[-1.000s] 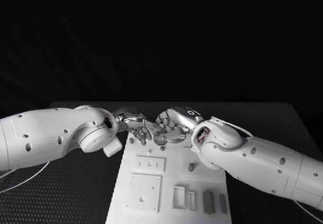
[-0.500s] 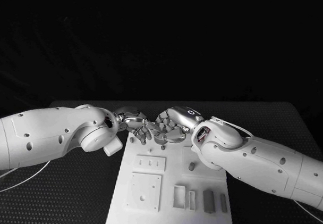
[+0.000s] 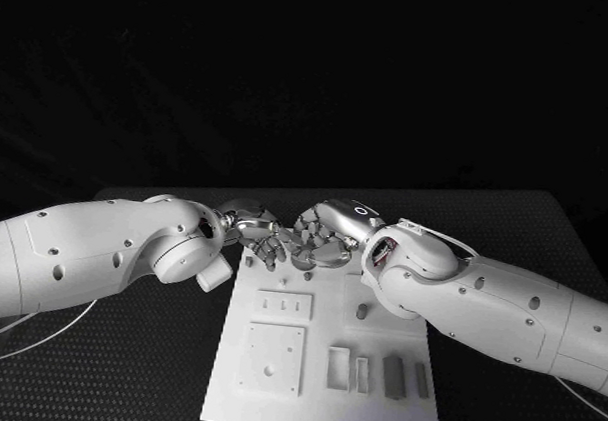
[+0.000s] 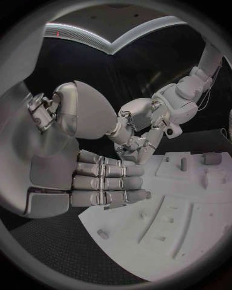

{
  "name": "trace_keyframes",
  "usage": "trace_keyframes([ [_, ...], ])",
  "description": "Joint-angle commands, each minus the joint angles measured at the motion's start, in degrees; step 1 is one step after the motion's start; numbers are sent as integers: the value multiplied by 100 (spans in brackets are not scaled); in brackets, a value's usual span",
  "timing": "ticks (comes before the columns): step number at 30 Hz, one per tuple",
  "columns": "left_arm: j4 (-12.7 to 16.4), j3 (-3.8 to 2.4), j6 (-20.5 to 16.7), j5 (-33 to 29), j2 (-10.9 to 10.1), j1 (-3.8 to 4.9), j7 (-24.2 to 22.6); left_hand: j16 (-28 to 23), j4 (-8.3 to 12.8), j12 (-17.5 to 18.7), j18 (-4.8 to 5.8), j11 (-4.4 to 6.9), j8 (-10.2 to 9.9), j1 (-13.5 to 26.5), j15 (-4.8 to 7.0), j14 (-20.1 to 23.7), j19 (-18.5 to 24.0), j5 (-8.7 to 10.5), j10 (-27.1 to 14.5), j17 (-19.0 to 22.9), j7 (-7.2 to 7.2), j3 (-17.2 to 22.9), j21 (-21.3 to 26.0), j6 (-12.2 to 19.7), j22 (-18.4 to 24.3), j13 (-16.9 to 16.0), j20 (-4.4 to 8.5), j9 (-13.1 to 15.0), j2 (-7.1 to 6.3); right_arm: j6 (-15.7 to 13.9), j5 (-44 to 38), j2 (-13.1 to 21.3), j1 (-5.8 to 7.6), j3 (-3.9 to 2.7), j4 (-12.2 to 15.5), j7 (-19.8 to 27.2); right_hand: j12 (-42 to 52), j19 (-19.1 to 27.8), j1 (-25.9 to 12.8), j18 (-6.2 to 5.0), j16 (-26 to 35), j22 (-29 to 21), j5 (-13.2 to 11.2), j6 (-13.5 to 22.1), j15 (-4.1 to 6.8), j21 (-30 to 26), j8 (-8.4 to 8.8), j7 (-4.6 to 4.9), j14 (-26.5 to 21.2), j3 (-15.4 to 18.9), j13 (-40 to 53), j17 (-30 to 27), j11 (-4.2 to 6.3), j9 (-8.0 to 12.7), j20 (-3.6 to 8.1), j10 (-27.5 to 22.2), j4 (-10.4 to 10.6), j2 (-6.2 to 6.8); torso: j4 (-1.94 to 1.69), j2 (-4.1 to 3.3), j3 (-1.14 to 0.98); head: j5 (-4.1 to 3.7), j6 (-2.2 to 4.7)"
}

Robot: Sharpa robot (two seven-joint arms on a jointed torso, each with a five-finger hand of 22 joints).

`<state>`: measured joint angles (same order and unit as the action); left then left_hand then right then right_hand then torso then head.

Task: Assemble the parts on the task board

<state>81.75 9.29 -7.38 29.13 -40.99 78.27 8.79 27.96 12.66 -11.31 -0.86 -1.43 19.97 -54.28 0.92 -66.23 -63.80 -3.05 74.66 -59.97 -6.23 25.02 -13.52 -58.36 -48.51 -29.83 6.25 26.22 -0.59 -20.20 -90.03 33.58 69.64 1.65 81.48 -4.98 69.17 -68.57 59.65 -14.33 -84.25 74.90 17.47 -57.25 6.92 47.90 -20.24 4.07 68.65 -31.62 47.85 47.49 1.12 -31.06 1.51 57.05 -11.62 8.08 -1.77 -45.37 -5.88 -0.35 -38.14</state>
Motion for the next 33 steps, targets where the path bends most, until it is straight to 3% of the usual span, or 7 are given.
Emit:
trace_keyframes([
  [1,27,-18,69,-19,34,15,-75,21,6,-15,-48,-7,33,-24,-11,-40,-34,6,47,-7,-3,31,-18,-35,-10,-7,8,9,5,79,-54,-19,-17,8,34,51,-26,14,-48,-67,13,115,21,-145,49,17,-18,92,-6,-1,8,9,18,-8,46,20,35,-24,-4,-1,2,2,-13],
  [11,23,-18,60,-19,51,14,-40,40,11,-13,-41,3,37,-29,-2,-55,-46,2,75,-21,9,62,-29,-68,-42,-36,18,17,-19,116,-54,-32,-18,8,30,49,-26,14,-46,-67,13,116,21,-149,50,19,-18,91,-5,-3,12,13,19,-10,47,21,31,-32,-1,-1,5,6,-34],
  [17,22,-18,57,-19,52,14,-17,50,-75,16,-33,7,18,201,3,-49,-41,8,88,-34,11,-37,-24,-81,-85,-78,31,22,-249,117,-54,-44,-22,9,20,49,-26,14,-46,-67,13,116,21,-152,50,20,-17,91,-5,-3,13,15,19,-11,48,21,29,-34,-2,-1,5,10,-46],
  [23,28,-18,74,-19,56,14,22,53,-123,37,-36,8,6,332,8,-44,-38,13,90,-39,12,-98,-16,-81,-107,-102,37,27,-373,117,-54,-50,-24,9,26,51,-25,14,-46,-67,13,116,21,-154,51,21,-17,90,-4,-3,15,16,19,-13,48,21,27,-36,-5,-2,6,16,-59],
  [28,33,-18,61,-19,56,14,42,61,-110,38,-44,17,10,310,16,-52,-48,11,104,-45,21,-83,-19,-94,-119,-116,45,34,-345,125,-54,-50,-24,9,27,52,-25,14,-47,-67,13,117,21,-155,51,22,-17,90,-4,-2,17,18,20,-14,48,21,26,-38,-4,0,6,17,-61],
  [33,36,-18,43,-19,58,14,66,77,-20,48,-42,24,12,162,23,-65,-59,8,126,-57,31,4,-20,-117,-151,-151,48,48,-203,134,-54,-56,-25,9,26,49,-25,14,-47,-67,13,117,21,-157,51,22,-16,89,-4,-2,18,19,20,-15,48,21,25,-39,-1,0,1,17,-71],
])
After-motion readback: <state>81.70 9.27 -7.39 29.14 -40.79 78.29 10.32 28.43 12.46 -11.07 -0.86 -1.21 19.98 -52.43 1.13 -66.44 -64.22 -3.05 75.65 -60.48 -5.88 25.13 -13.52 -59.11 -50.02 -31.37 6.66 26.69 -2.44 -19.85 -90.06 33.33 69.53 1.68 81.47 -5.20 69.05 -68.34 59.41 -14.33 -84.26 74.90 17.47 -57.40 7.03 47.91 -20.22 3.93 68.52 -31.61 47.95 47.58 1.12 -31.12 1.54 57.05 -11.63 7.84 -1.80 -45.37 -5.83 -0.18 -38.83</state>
